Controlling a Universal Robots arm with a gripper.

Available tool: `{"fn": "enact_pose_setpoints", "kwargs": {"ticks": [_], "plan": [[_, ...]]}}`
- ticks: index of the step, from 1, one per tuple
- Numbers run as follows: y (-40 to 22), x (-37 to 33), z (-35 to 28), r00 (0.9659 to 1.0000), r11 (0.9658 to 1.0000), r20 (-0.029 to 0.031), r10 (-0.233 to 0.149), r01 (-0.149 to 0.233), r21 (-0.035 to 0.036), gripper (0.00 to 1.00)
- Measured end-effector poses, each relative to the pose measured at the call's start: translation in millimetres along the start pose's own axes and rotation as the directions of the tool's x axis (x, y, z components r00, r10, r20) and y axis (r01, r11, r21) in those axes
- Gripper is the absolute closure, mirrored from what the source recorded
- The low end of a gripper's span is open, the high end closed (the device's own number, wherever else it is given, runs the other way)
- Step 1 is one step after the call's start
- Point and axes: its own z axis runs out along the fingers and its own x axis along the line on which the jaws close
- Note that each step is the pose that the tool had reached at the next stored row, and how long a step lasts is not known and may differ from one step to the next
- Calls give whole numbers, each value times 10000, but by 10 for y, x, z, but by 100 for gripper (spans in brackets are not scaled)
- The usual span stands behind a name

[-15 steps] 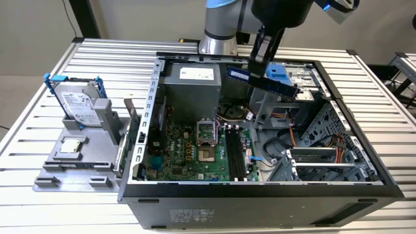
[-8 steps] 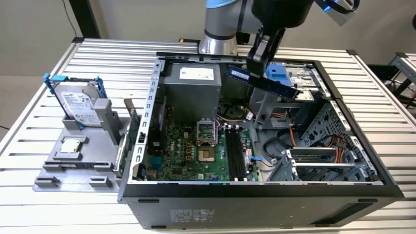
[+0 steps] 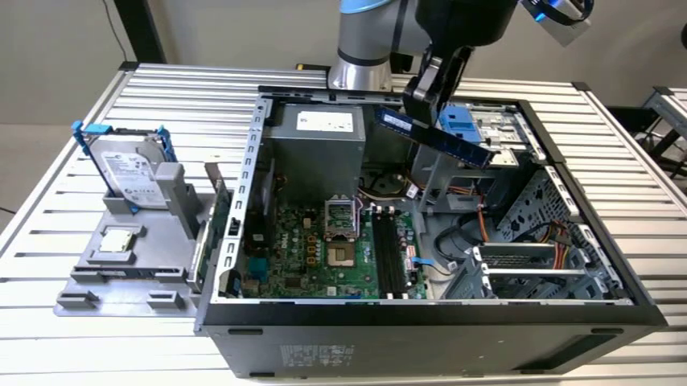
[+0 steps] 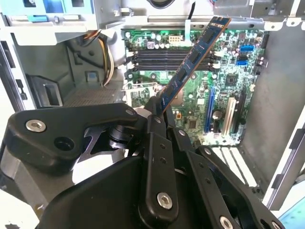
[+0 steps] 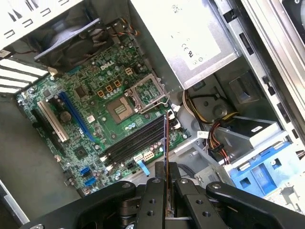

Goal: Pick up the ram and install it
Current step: 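Insert the ram into the slot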

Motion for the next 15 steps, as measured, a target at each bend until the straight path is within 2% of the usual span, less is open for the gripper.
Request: {"fn": "enact_pose_setpoints", "kwargs": {"ticks": [7,15], "plan": [[0,0,0,9983,9983,16,590,-590,23,100],[0,0,0,9921,9920,34,1258,-1258,49,100]]}}
